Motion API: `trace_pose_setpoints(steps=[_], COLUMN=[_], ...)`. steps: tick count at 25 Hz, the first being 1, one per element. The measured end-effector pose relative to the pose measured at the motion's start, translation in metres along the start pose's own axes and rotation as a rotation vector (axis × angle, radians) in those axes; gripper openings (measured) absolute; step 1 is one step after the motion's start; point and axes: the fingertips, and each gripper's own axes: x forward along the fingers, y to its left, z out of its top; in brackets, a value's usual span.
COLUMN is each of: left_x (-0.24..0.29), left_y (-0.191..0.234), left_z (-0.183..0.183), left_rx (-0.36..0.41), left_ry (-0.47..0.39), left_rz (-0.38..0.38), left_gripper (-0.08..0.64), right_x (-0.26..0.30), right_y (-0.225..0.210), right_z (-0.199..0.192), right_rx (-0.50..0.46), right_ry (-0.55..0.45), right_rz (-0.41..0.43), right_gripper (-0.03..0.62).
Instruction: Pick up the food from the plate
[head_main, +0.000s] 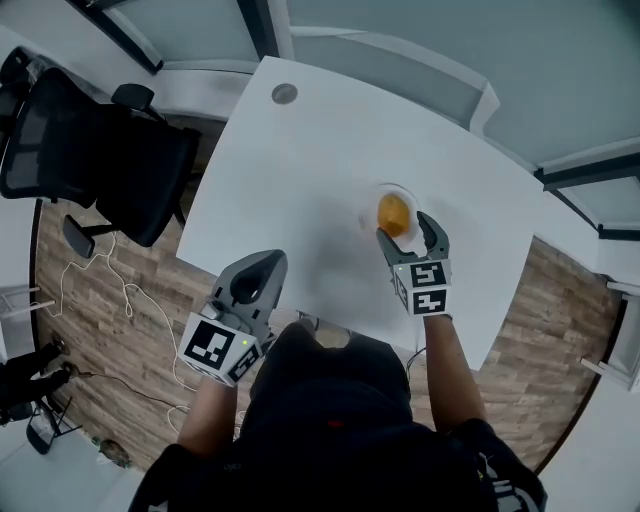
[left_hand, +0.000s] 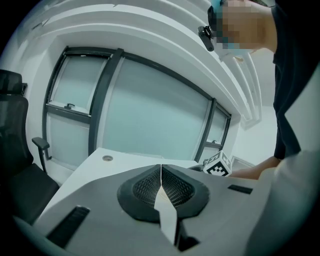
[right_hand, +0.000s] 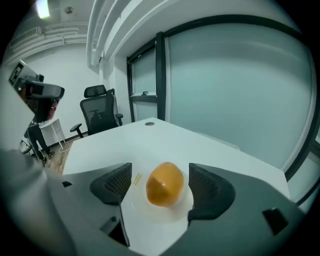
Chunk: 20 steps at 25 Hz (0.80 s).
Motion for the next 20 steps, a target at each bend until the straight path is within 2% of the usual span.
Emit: trace_pose_setpoints(steps=[6,10,12,15,20], left_x=[-0.002,-0.007,-0.012,-0.019,-0.019], left_y=[0.022,0.023,0.026,0.029,0.016], left_z=[-0.013,-0.018,-0.019,-0.017,-0.006], left_rx=[-0.028,-0.035,-0.038,-0.039,-0.014], left_ry=[0.028,0.038,0.036,0.031,0.007], left_rz=[0.021,0.022,0.030,0.045,0.032], left_gripper=[0.023,0.023,0.023,0.023,0.023], right_x=[0.051,0.072,0.074,0.068,0.040], right_y=[-0.011,-0.015,-0.013,-0.007,-0.008], right_z=[-0.032,-0.048,-0.050,-0.046,-0.023], right_rx=[0.014,0.034,0.014,-0.026,-0.040], right_ry=[0.085,0.149,0.177,0.169,0.090], right_rz=[-0.055,-0.050,-0.051,-0.055,-0.064], right_gripper=[0.374,0.377,0.377,0.377,0.377])
